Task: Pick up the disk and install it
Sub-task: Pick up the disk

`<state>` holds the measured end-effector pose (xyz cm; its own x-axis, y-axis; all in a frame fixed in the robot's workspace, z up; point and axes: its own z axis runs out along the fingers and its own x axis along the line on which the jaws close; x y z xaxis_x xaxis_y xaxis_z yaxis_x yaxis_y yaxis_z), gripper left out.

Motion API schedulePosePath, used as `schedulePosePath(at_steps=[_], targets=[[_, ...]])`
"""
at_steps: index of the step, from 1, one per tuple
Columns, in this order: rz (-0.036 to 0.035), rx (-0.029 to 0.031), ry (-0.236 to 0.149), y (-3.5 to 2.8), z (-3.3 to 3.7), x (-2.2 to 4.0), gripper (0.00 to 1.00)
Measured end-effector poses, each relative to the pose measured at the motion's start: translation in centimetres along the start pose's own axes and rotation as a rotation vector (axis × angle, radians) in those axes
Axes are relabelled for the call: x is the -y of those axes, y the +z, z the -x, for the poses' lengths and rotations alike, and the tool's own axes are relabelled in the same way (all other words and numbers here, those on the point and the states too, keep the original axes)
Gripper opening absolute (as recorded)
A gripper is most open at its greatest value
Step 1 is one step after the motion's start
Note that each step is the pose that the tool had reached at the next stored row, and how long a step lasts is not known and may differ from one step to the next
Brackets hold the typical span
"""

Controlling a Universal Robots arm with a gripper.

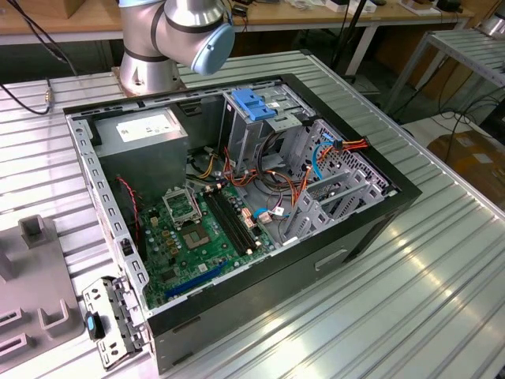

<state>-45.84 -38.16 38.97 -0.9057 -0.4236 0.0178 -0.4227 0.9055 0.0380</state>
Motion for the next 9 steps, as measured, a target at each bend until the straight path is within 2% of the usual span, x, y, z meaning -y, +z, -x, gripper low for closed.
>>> schedulePosePath(at_steps=[1, 9], targets=[[-0.0006, -0.0012, -0.031, 0.00, 0.00, 0.00, 0.15], [-0.0016, -0.0031, -0.084, 0.00, 0.00, 0.00, 0.15]])
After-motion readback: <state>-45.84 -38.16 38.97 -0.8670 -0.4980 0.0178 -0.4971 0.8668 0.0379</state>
